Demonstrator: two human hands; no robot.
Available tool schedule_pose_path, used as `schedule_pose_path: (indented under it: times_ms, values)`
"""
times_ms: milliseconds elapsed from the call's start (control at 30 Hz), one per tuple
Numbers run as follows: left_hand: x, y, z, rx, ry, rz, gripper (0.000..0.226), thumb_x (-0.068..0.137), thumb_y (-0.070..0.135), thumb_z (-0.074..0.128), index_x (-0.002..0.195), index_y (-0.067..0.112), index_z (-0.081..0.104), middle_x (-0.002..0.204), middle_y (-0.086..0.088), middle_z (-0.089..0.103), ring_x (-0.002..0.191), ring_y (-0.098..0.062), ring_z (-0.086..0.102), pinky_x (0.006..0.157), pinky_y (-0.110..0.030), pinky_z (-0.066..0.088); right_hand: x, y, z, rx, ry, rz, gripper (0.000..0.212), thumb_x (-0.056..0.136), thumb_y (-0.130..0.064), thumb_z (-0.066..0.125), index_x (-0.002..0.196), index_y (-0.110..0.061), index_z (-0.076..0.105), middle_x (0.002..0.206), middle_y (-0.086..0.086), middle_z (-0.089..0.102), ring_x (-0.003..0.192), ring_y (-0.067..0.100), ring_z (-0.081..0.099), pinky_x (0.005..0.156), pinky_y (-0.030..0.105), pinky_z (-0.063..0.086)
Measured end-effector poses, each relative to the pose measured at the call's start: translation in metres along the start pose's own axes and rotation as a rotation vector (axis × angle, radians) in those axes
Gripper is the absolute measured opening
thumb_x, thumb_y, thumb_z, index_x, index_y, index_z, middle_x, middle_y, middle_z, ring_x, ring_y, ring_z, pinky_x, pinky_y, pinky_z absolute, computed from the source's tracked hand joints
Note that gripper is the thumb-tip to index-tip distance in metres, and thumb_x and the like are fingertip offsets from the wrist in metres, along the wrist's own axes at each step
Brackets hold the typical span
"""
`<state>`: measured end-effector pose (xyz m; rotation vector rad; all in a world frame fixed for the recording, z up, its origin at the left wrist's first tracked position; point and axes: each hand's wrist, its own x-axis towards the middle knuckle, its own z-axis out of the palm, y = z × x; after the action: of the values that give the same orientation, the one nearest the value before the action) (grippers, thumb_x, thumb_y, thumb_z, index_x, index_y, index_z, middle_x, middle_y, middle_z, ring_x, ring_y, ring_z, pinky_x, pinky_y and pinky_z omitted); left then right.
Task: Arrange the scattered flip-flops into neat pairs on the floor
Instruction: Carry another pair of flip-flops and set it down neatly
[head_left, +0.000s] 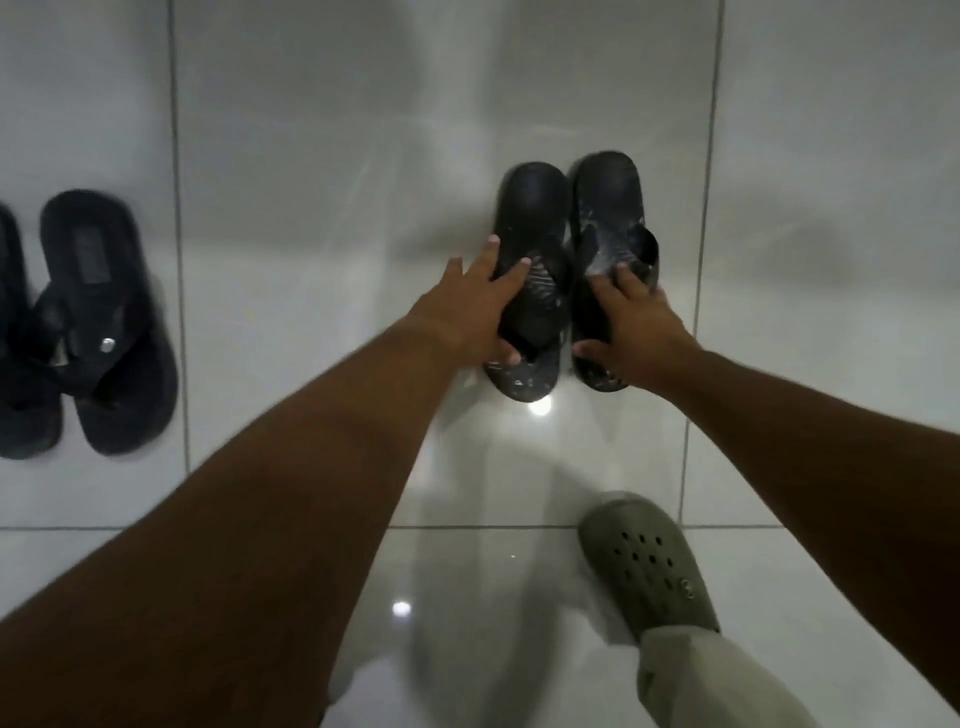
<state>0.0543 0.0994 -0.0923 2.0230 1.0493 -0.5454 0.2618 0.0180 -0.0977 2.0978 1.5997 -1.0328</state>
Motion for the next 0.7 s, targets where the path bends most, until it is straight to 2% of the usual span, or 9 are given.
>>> schedule_pose_path:
  times_ms: [67,133,233,300,367,500,700]
  values:
    - [0.014,0.018,0.018,-0.08,0.034,-0.02,0.099,0.08,0.028,0.074,0.152,0.035,0.006,0.163,-0.005,-0.018,0.147,-0.036,0.015,0.118,-0.048,0.028,0.006,0.01,0.006,-0.001,0.022,-0.046,0.08,0.086,-0.039,0.066,0.152,-0.023,0.023,0.163,0.011,0.011,0.142,0.048,0.02,0.112,0.056,0.031]
    - [0.023,0.037,0.036,-0.189,0.094,-0.066,0.089,0.086,0.025,0.067,0.15,0.04,0.007,0.164,-0.005,-0.012,0.146,-0.035,0.019,0.117,-0.049,0.03,0.005,0.034,0.008,0.001,0.045,-0.056,0.07,0.091,-0.031,0.061,0.151,-0.021,0.026,0.164,0.01,0.009,0.143,0.05,0.017,0.113,0.057,0.029]
    - [0.03,0.076,0.059,0.062,0.047,0.017,0.08,0.087,0.027,0.065,0.152,0.029,0.018,0.162,-0.01,-0.019,0.149,-0.038,0.003,0.117,-0.051,0.028,-0.008,0.084,0.004,0.001,0.045,-0.04,0.064,0.093,-0.029,0.057,0.149,-0.02,0.029,0.164,0.011,0.007,0.144,0.051,0.012,0.114,0.058,0.026]
    - [0.044,0.119,0.071,0.127,-0.014,0.079,0.079,0.087,0.027,0.063,0.152,0.026,0.018,0.161,-0.014,-0.019,0.148,-0.041,0.0,0.116,-0.051,0.029,-0.021,0.133,0.0,0.031,0.047,0.013,0.066,0.092,-0.031,0.058,0.15,-0.02,0.029,0.164,0.013,0.007,0.143,0.051,0.015,0.114,0.056,0.028]
    - [0.062,0.162,0.084,0.169,-0.047,0.111,0.08,0.088,0.032,0.062,0.152,0.026,0.015,0.161,-0.015,-0.02,0.148,-0.041,0.0,0.117,-0.05,0.027,-0.035,0.183,-0.003,0.061,0.044,0.085,0.068,0.091,-0.031,0.06,0.151,-0.02,0.028,0.163,0.015,0.007,0.142,0.051,0.019,0.114,0.053,0.031]
    - [0.097,0.228,0.096,0.15,-0.01,0.052,0.08,0.087,0.05,0.056,0.152,0.028,0.014,0.162,-0.012,-0.017,0.148,-0.043,-0.002,0.119,-0.05,0.018,-0.061,0.254,-0.006,0.13,0.029,0.208,0.069,0.091,-0.027,0.063,0.151,-0.02,0.03,0.163,0.014,0.009,0.141,0.048,0.021,0.114,0.053,0.032]
    - [0.121,0.253,0.095,0.254,0.014,0.101,0.082,0.086,0.055,0.054,0.152,0.027,0.014,0.162,-0.014,-0.015,0.148,-0.042,-0.003,0.12,-0.05,0.014,-0.057,0.266,-0.003,0.165,0.045,0.215,0.065,0.092,-0.026,0.061,0.15,-0.018,0.032,0.164,0.014,0.007,0.14,0.049,0.021,0.113,0.054,0.033]
